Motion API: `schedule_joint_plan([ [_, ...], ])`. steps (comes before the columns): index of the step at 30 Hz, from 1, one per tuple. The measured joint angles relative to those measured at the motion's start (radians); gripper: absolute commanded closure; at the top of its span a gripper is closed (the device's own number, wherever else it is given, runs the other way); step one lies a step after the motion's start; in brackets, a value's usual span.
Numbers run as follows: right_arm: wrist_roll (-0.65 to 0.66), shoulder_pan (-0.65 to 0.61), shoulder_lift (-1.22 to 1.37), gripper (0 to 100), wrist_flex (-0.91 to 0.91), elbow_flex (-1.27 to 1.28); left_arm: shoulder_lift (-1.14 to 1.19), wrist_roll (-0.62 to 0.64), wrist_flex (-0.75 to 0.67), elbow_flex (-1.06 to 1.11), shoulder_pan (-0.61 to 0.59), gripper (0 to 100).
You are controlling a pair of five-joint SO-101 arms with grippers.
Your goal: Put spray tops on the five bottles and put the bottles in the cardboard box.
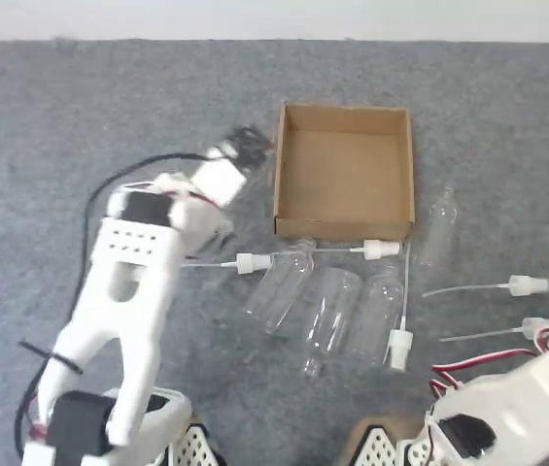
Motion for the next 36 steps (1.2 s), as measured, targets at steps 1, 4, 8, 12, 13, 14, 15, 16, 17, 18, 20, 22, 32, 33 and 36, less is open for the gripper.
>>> schedule_joint_plan([
  [1,0.000,0.000,0.000,94.6,0.000,0.000,0.008,0.000,-0.023,0.011,0.028,82],
  [4,0.000,0.000,0.000,94.6,0.000,0.000,0.069,0.009,-0.112,0.038,0.074,81],
  [8,0.000,0.000,0.000,94.6,0.000,0.000,0.209,0.014,-0.187,0.044,0.114,81],
  [12,0.000,0.000,0.000,94.6,0.000,0.000,0.278,0.014,-0.204,0.044,0.149,81],
  [13,0.000,0.000,0.000,94.6,0.000,0.000,0.288,0.014,-0.204,0.044,0.155,81],
  [14,0.000,0.000,0.000,94.6,0.000,0.000,0.302,0.014,-0.204,0.044,0.160,82],
  [15,0.000,0.000,0.000,94.6,0.000,0.000,0.319,0.014,-0.204,0.044,0.161,82],
  [16,0.000,0.000,0.000,94.6,0.000,0.000,0.336,0.014,-0.207,0.044,0.161,82],
  [17,0.000,0.000,0.000,94.6,0.000,0.000,0.351,0.014,-0.218,0.044,0.161,82],
  [18,0.000,0.000,0.000,94.6,0.000,0.000,0.373,0.012,-0.226,0.044,0.160,82],
  [20,0.000,0.000,0.000,94.6,0.000,0.000,0.416,0.009,-0.244,0.044,0.133,84],
  [22,0.000,0.000,0.000,94.6,0.000,0.000,0.440,0.017,-0.255,0.037,0.114,89],
  [32,0.000,0.000,0.000,94.6,0.000,0.000,0.456,0.052,-0.221,0.018,-0.032,97],
  [33,0.002,0.000,0.000,94.6,0.000,0.000,0.456,0.068,-0.207,0.018,-0.048,96],
  [36,0.002,0.000,0.000,94.6,0.000,0.000,0.451,0.152,-0.170,0.018,-0.092,96],
])
